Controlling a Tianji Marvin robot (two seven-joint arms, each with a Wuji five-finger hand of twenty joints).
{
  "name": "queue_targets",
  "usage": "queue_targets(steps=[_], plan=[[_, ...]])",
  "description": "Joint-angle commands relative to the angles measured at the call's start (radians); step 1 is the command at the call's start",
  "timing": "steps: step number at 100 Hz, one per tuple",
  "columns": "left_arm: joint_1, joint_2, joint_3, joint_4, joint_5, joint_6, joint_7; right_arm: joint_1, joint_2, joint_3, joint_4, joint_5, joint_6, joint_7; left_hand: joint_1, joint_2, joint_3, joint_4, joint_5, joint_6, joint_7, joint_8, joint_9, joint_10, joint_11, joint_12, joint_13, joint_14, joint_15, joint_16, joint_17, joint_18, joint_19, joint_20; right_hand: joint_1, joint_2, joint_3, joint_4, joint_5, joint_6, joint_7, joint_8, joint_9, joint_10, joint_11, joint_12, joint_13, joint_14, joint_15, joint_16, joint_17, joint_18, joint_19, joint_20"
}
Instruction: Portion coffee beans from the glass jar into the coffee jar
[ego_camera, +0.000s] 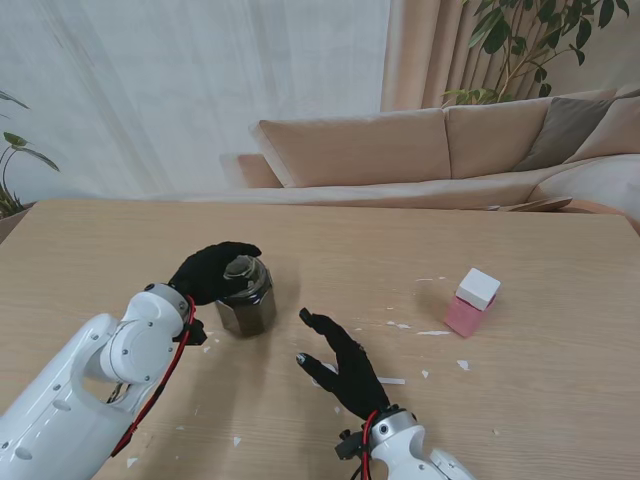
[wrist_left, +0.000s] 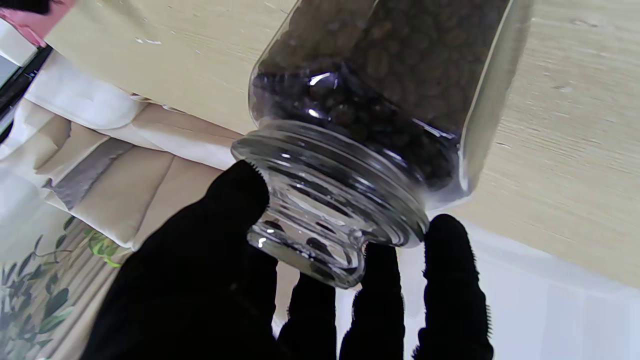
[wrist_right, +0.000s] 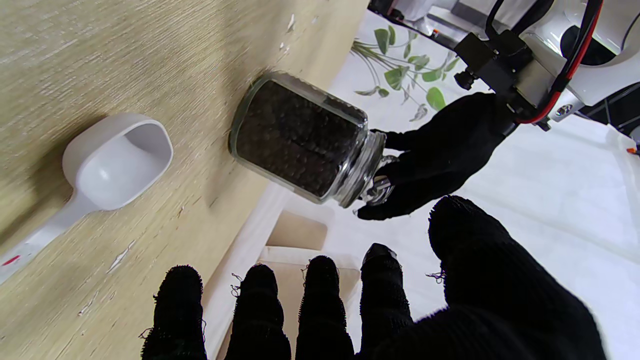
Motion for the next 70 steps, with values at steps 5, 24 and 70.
queue_targets(steps=[5, 24, 70], plan=[[0.013, -0.014, 0.046, 0.000, -0.001, 0.010, -0.046, -0.009, -0.004, -0.001, -0.007, 0.000, -0.004, 0.010, 0.053, 0.021, 0.032, 0.007, 0.060, 0.057, 0.096, 0.013, 0.059, -0.022, 0.075, 0.012, 0.083, -0.002, 0.101, 0.022, 0.006, -0.110, 0.023, -0.020, -0.014, 0.005, -0.002, 0.018, -0.014, -0.011, 0.018, -0.010, -0.001, -0.033, 0.011, 0.002, -0.014, -0.040, -0.004, -0.007, 0.003, -0.026, 0.001, 0.014], [-0.009, -0.014, 0.087, -0.002, -0.002, 0.030, -0.053, -0.014, -0.004, 0.002, -0.011, 0.000, -0.004, 0.009, 0.052, 0.020, 0.032, 0.007, 0.057, 0.056, 0.096, 0.013, 0.057, -0.024, 0.075, 0.012, 0.079, -0.004, 0.097, 0.021, 0.002, -0.110, 0.018, -0.021, -0.014, 0.005, -0.002, 0.018, -0.014, -0.012, 0.019, -0.011, -0.001, -0.033, 0.011, 0.002, -0.014, -0.039, -0.004, -0.007, 0.002, -0.027, 0.001, 0.014], [-0.050, -0.018, 0.117, 0.033, 0.024, 0.011, -0.025, -0.018, -0.005, 0.004, -0.014, -0.003, -0.003, 0.004, 0.051, -0.016, 0.074, 0.004, 0.044, 0.037, 0.100, 0.015, 0.044, -0.048, 0.090, 0.026, 0.054, -0.026, 0.079, 0.015, -0.021, -0.142, -0.024, -0.025, -0.013, 0.003, -0.001, 0.017, -0.014, -0.011, 0.019, -0.012, -0.001, -0.033, 0.012, 0.002, -0.014, -0.039, -0.004, -0.007, 0.002, -0.026, 0.001, 0.014]])
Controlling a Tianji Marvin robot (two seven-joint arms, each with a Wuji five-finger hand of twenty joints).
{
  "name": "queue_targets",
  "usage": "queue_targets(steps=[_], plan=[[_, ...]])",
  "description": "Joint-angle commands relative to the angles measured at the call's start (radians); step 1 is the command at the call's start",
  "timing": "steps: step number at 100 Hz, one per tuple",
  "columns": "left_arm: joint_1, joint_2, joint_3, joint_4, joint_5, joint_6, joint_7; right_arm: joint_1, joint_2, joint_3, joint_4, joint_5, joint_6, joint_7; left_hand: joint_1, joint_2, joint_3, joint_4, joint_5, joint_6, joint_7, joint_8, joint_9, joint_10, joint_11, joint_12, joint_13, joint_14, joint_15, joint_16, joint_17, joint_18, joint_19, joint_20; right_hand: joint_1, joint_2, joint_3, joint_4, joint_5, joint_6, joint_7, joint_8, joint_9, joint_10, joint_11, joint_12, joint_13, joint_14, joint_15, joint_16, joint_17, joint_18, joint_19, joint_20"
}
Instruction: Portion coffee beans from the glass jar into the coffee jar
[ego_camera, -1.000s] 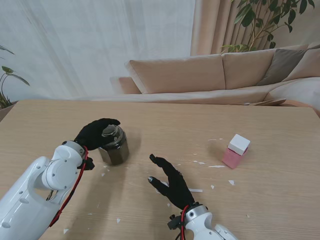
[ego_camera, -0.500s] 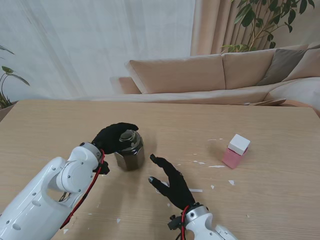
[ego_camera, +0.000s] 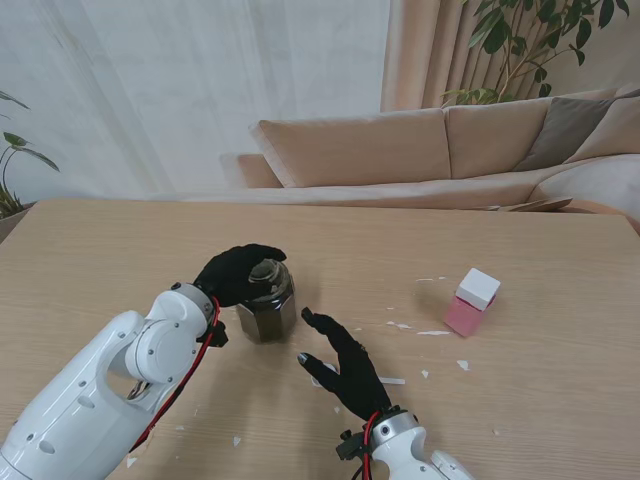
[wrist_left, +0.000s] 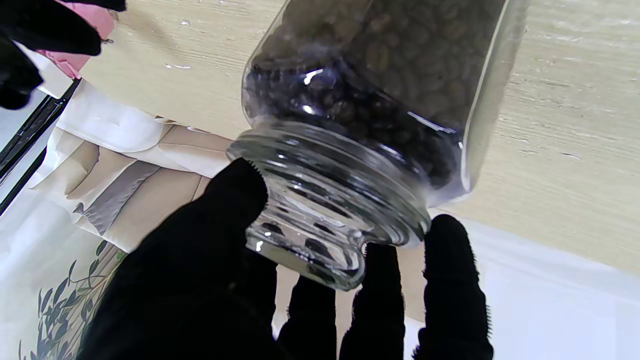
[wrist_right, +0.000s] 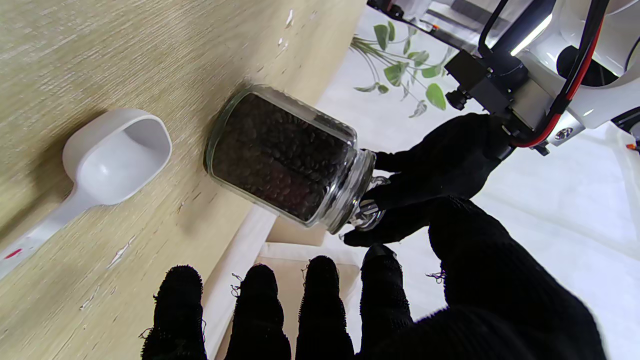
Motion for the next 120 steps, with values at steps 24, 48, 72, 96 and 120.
queue_targets(steps=[24, 48, 72, 96, 120], plan=[[-0.001, -0.001, 0.006, 0.027, 0.021, -0.027, -0.058, -0.009, -0.005, -0.001, -0.009, -0.004, 0.002, 0.009, -0.029, -0.038, 0.050, -0.001, -0.020, 0.002, 0.051, -0.006, -0.008, -0.087, 0.021, 0.003, -0.032, -0.052, -0.024, -0.027, -0.110, -0.167, -0.171, -0.039, -0.013, 0.004, -0.001, 0.017, -0.014, -0.012, 0.020, -0.012, -0.002, -0.033, 0.011, 0.002, -0.014, -0.039, -0.004, -0.007, 0.002, -0.026, 0.001, 0.014], [0.007, 0.010, -0.024, 0.007, 0.069, -0.073, -0.096, -0.009, -0.005, -0.001, -0.009, -0.006, 0.002, 0.008, -0.069, -0.052, 0.030, -0.003, -0.053, -0.026, 0.011, -0.013, -0.043, -0.075, 0.010, 0.013, -0.053, -0.064, -0.065, -0.025, -0.133, -0.186, -0.238, -0.022, -0.013, 0.003, -0.001, 0.017, -0.014, -0.012, 0.020, -0.013, -0.001, -0.033, 0.011, 0.002, -0.014, -0.039, -0.004, -0.007, 0.002, -0.026, 0.002, 0.014], [-0.003, 0.020, -0.041, -0.023, 0.121, -0.100, -0.143, -0.008, -0.004, -0.002, -0.008, -0.007, 0.003, 0.009, -0.068, -0.047, 0.028, -0.001, -0.046, -0.028, 0.003, -0.009, -0.046, -0.080, 0.002, 0.016, -0.055, -0.068, -0.087, -0.023, -0.136, -0.188, -0.287, -0.017, -0.013, 0.003, -0.001, 0.017, -0.014, -0.011, 0.020, -0.013, -0.001, -0.033, 0.011, 0.002, -0.014, -0.039, -0.003, -0.007, 0.003, -0.026, 0.002, 0.014], [-0.025, 0.028, -0.036, -0.043, 0.154, -0.103, -0.190, -0.009, -0.005, -0.001, -0.010, -0.006, 0.002, 0.007, -0.003, -0.010, 0.059, 0.017, -0.016, -0.015, 0.002, 0.001, -0.020, -0.068, 0.008, 0.023, -0.015, -0.061, -0.045, 0.027, -0.092, -0.188, -0.229, 0.059, -0.013, 0.004, -0.001, 0.017, -0.013, -0.011, 0.021, -0.013, -0.001, -0.033, 0.011, 0.002, -0.013, -0.040, -0.003, -0.007, 0.005, -0.026, 0.003, 0.014], [-0.047, 0.030, -0.018, -0.051, 0.177, -0.093, -0.212, -0.010, -0.005, 0.002, -0.011, -0.003, 0.001, 0.009, 0.114, 0.013, 0.123, 0.028, 0.069, 0.045, 0.086, 0.045, 0.057, -0.032, 0.084, 0.069, 0.063, -0.031, 0.130, 0.126, 0.002, -0.194, 0.023, 0.126, -0.012, 0.003, -0.001, 0.017, -0.011, -0.010, 0.023, -0.013, -0.001, -0.034, 0.012, 0.002, -0.014, -0.040, -0.003, -0.007, 0.008, -0.024, 0.009, 0.017]])
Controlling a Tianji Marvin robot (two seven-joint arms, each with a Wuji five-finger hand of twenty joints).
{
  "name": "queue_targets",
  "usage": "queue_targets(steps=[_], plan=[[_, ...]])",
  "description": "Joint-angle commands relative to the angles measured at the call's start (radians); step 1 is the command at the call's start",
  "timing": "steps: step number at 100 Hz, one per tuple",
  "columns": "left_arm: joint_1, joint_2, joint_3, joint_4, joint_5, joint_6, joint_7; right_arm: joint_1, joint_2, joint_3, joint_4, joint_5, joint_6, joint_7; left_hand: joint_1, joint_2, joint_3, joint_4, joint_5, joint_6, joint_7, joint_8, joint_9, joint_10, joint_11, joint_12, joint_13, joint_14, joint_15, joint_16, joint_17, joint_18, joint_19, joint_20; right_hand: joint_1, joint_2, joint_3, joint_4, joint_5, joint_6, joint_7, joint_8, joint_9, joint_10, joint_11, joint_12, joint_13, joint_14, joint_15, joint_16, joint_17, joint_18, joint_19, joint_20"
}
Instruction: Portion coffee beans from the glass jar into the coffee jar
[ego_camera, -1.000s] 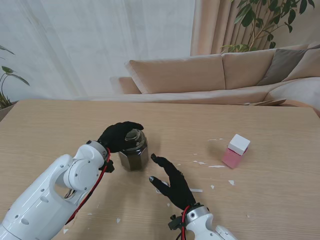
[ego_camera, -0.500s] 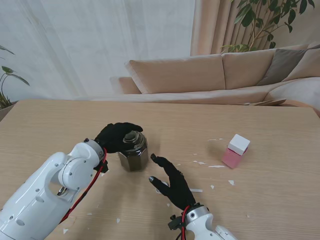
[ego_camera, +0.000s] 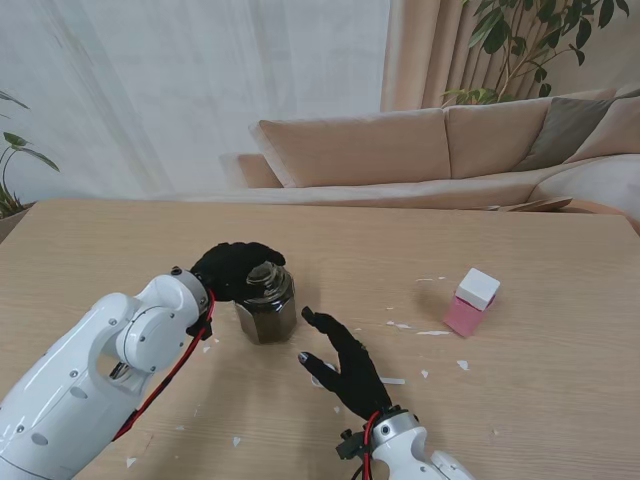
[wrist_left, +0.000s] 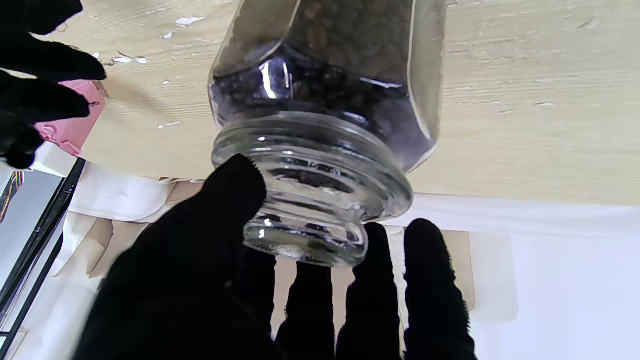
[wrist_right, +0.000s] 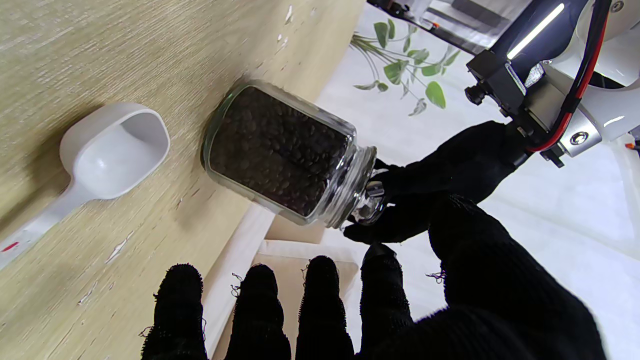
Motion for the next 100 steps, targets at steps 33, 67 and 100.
queue_targets(steps=[33, 67, 100], plan=[[-0.020, -0.007, 0.023, -0.015, -0.018, 0.028, 0.002, -0.011, -0.005, 0.003, -0.010, 0.006, 0.001, 0.011, 0.170, -0.009, 0.206, -0.027, 0.140, 0.091, 0.254, 0.127, 0.157, 0.023, 0.186, 0.159, 0.148, 0.050, 0.150, 0.190, 0.167, -0.024, 0.209, -0.027, -0.011, 0.004, -0.002, 0.017, -0.010, -0.008, 0.015, -0.013, -0.001, -0.033, 0.012, 0.003, -0.014, -0.040, -0.002, -0.007, 0.000, -0.024, 0.012, 0.019], [-0.020, -0.006, 0.011, -0.052, -0.009, 0.014, -0.009, -0.012, -0.005, 0.004, -0.010, 0.008, -0.001, 0.012, 0.217, -0.057, 0.226, -0.055, 0.174, 0.091, 0.285, 0.145, 0.208, 0.030, 0.182, 0.237, 0.204, 0.069, 0.148, 0.238, 0.216, -0.030, 0.213, -0.053, -0.011, 0.003, -0.003, 0.016, -0.010, -0.007, 0.016, -0.014, -0.001, -0.033, 0.012, 0.003, -0.015, -0.041, -0.002, -0.008, -0.001, -0.024, 0.013, 0.019], [-0.025, -0.003, 0.001, -0.083, -0.002, 0.008, -0.041, -0.012, -0.005, 0.004, -0.009, 0.008, -0.002, 0.011, 0.239, -0.072, 0.235, -0.074, 0.190, 0.087, 0.292, 0.149, 0.226, 0.031, 0.177, 0.246, 0.229, 0.075, 0.130, 0.263, 0.227, -0.017, 0.214, -0.101, -0.012, 0.003, -0.002, 0.017, -0.011, -0.008, 0.017, -0.015, -0.001, -0.033, 0.012, 0.003, -0.015, -0.040, -0.002, -0.008, -0.001, -0.024, 0.013, 0.019]])
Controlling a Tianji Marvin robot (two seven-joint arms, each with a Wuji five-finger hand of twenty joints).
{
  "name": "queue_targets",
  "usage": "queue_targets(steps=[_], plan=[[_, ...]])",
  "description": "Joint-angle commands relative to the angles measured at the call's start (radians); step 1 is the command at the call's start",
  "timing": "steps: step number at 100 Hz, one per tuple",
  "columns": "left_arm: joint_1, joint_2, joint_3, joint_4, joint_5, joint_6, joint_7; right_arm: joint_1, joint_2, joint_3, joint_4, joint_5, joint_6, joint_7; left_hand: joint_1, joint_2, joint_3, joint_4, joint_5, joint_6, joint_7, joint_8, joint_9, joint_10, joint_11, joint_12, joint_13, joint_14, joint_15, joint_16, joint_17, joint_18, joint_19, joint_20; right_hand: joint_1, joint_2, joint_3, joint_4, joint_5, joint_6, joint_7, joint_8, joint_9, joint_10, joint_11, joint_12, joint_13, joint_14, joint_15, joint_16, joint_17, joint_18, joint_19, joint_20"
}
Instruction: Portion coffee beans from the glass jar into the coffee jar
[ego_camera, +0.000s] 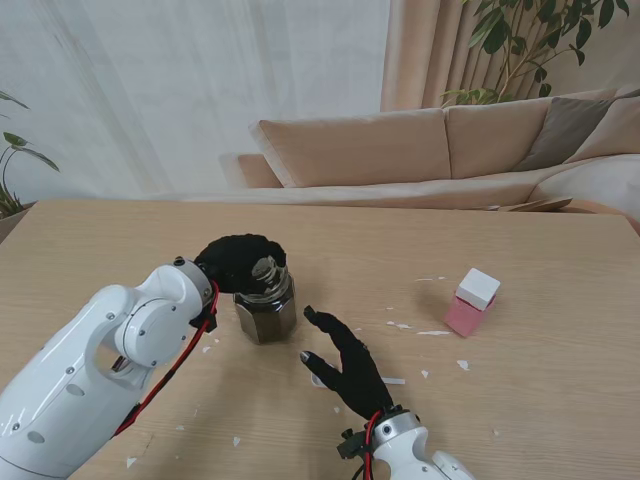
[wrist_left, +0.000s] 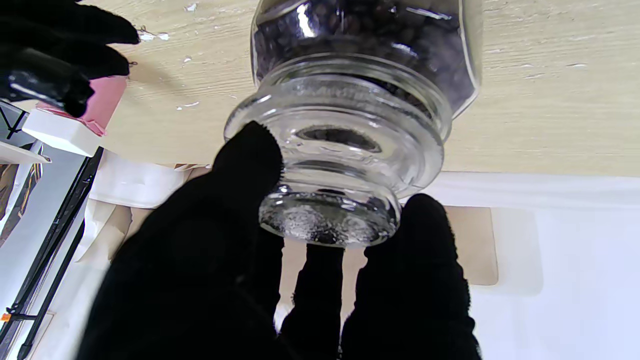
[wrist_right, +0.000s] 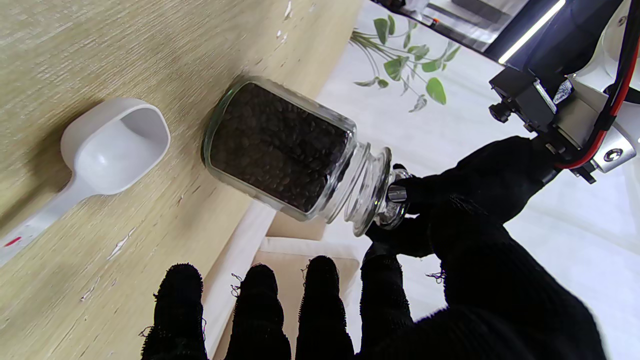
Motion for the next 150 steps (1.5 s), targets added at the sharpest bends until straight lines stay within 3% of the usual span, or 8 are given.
queue_targets(steps=[1, 84, 121, 150], plan=[[-0.004, -0.003, -0.005, -0.027, 0.007, -0.006, -0.018, -0.007, -0.004, -0.002, -0.004, 0.002, -0.002, 0.013, 0.174, 0.103, 0.190, 0.035, 0.057, 0.049, 0.097, 0.027, 0.092, -0.054, 0.128, 0.057, 0.063, -0.037, 0.053, 0.057, 0.004, -0.014, 0.030, -0.011, -0.011, 0.003, -0.002, 0.017, -0.011, -0.008, 0.015, -0.015, -0.001, -0.033, 0.012, 0.002, -0.015, -0.040, -0.002, -0.008, -0.001, -0.024, 0.013, 0.009], [-0.038, 0.002, -0.050, -0.007, 0.041, 0.026, -0.061, -0.006, -0.004, -0.002, -0.003, 0.005, -0.003, 0.014, 0.194, 0.090, 0.174, 0.028, 0.068, 0.047, 0.112, 0.039, 0.122, -0.046, 0.120, 0.106, 0.099, -0.025, 0.053, 0.120, 0.013, -0.010, 0.044, -0.032, -0.014, 0.003, -0.001, 0.016, -0.011, -0.007, 0.016, -0.017, -0.002, -0.033, 0.011, 0.002, -0.016, -0.041, -0.002, -0.008, -0.002, -0.024, 0.014, 0.009], [0.029, -0.001, -0.171, 0.042, 0.107, -0.007, -0.004, -0.008, -0.005, -0.001, -0.005, 0.002, -0.001, 0.012, 0.198, 0.087, 0.170, 0.026, 0.072, 0.046, 0.115, 0.042, 0.130, -0.045, 0.117, 0.115, 0.110, -0.024, 0.051, 0.135, 0.015, -0.008, 0.045, -0.033, -0.015, 0.002, -0.001, 0.016, -0.012, -0.007, 0.015, -0.017, -0.001, -0.032, 0.010, 0.002, -0.015, -0.040, -0.002, -0.008, -0.001, -0.025, 0.014, 0.009], [0.102, -0.006, -0.247, 0.126, 0.126, -0.025, 0.086, -0.006, -0.005, -0.003, -0.004, 0.000, 0.000, 0.011, 0.200, 0.086, 0.170, 0.025, 0.072, 0.048, 0.115, 0.042, 0.130, -0.045, 0.115, 0.118, 0.110, -0.024, 0.047, 0.141, 0.015, -0.006, 0.045, -0.033, -0.015, 0.002, 0.000, 0.016, -0.012, -0.007, 0.015, -0.018, -0.001, -0.033, 0.010, 0.001, -0.015, -0.041, -0.002, -0.008, -0.002, -0.025, 0.014, 0.009]])
